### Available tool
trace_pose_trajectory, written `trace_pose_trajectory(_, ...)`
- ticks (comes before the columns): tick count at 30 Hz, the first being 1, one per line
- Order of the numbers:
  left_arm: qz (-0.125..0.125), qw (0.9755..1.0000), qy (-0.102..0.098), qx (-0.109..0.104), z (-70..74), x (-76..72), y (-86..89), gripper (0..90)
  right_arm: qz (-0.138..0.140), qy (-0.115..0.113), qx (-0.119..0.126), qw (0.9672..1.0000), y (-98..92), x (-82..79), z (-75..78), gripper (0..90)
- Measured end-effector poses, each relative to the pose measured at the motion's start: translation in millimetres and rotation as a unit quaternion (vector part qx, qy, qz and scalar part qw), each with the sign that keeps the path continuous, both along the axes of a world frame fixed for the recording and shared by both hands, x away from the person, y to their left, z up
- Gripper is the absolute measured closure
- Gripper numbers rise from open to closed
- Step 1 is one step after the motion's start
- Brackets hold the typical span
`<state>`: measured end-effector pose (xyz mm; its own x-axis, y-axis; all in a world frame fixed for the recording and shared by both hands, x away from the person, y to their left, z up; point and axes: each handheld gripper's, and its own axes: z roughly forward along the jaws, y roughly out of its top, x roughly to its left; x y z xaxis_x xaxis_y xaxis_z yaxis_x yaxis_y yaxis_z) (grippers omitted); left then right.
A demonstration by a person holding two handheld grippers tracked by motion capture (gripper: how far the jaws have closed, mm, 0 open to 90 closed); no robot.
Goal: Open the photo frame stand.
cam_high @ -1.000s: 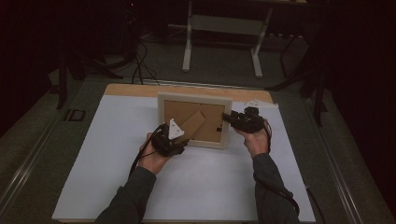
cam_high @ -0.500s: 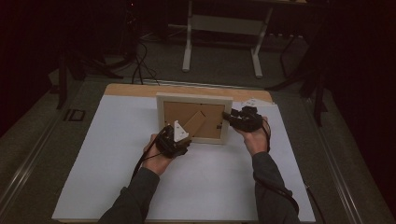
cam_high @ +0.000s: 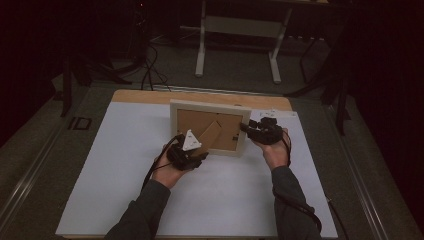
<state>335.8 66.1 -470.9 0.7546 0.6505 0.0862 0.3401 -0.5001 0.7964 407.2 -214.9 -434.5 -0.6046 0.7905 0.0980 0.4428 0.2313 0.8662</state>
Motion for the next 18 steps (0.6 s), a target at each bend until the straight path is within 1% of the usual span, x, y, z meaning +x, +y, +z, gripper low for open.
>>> trace_pose_trajectory(2,-0.004,1.0000,0.002,-0.002,1.8,-0.2,-0.2,62.0,0.002,-0.002,0.000,1.0000,-0.1,-0.9,-0.1,62.0)
trace_pose_trajectory(5,-0.010,0.9999,0.007,-0.011,4.8,0.5,0.0,62.7,0.003,-0.005,0.001,1.0000,-0.5,-2.6,-0.8,62.0)
trace_pose_trajectory(7,-0.016,0.9995,0.016,-0.022,6.6,1.2,0.5,63.8,0.004,-0.007,0.003,1.0000,-0.9,-3.3,-1.2,62.0)
trace_pose_trajectory(10,-0.019,0.9992,0.025,-0.026,7.3,1.8,0.8,65.8,0.008,-0.008,0.002,0.9999,-1.3,-4.0,-1.1,62.0)
trace_pose_trajectory(15,-0.014,0.9994,0.030,-0.014,4.1,3.1,0.2,68.7,0.009,-0.013,-0.001,0.9999,-0.8,-6.3,-0.8,62.1)
trace_pose_trajectory(18,-0.005,0.9995,0.030,-0.008,2.3,4.9,1.1,68.9,0.012,-0.014,0.003,0.9998,-2.1,-7.0,-1.2,62.1)
